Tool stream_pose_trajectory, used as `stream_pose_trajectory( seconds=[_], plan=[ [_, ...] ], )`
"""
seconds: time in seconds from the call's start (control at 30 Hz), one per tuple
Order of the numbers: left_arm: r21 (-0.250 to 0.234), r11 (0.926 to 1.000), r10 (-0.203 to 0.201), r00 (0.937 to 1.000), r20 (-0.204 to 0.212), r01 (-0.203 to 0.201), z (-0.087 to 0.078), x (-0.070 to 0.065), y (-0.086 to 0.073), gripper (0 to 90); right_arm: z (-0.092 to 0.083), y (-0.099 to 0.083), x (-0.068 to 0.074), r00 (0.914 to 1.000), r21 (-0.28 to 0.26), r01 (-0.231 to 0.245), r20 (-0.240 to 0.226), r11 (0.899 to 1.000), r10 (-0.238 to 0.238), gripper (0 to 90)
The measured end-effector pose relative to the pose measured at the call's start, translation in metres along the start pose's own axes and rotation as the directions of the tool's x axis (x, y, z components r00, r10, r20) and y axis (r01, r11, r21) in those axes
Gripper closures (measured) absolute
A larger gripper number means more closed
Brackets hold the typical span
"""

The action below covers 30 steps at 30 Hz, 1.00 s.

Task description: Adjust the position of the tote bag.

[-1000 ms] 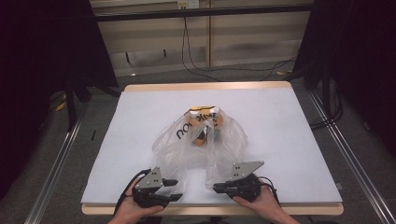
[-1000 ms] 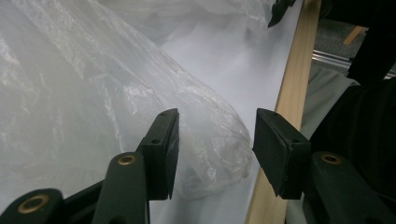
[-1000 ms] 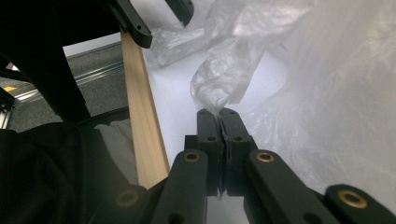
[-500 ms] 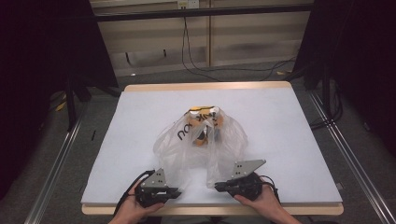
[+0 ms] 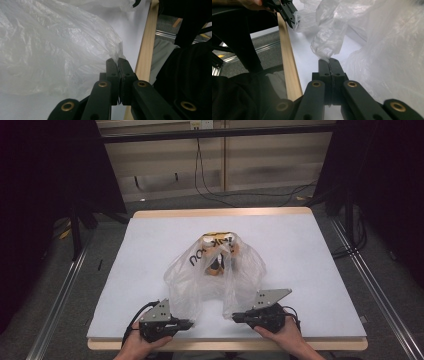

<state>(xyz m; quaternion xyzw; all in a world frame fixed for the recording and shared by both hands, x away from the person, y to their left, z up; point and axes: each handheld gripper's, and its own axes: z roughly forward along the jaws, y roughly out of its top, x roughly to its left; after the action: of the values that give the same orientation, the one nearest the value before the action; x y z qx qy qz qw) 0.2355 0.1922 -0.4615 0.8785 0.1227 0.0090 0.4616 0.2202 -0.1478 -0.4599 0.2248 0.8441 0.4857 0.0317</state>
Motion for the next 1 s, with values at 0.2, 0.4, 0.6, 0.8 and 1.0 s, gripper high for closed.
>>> stream_pose_trajectory(
  seconds=[0.2,0.4,0.6,0.8,1.0],
  plan=[
    [-0.039,0.9992,-0.006,0.9999,-0.014,0.006,-0.006,0.001,0.002,88.6,-0.005,0.003,0.001,1.0000,-0.018,0.005,0.005,1.000,-0.005,90.0],
    [-0.104,0.9945,-0.014,0.9996,-0.024,0.012,-0.015,0.001,0.008,88.9,-0.015,0.009,0.000,0.9997,-0.064,0.011,0.023,0.998,-0.009,90.0],
    [-0.127,0.9918,-0.007,0.9994,-0.032,0.003,-0.021,-0.001,0.011,88.9,-0.024,0.016,0.000,0.9995,-0.105,0.011,0.032,0.994,-0.007,90.0],
    [-0.180,0.9835,-0.024,0.9987,-0.044,0.016,-0.028,-0.005,0.013,89.0,-0.031,0.022,0.002,0.9997,-0.141,0.016,0.018,0.990,-0.013,90.0],
    [-0.219,0.9756,-0.001,0.9961,-0.089,-0.019,-0.037,-0.001,0.022,89.0,-0.041,0.032,0.000,0.9989,-0.180,0.031,0.040,0.983,-0.024,90.0]
  ],
)
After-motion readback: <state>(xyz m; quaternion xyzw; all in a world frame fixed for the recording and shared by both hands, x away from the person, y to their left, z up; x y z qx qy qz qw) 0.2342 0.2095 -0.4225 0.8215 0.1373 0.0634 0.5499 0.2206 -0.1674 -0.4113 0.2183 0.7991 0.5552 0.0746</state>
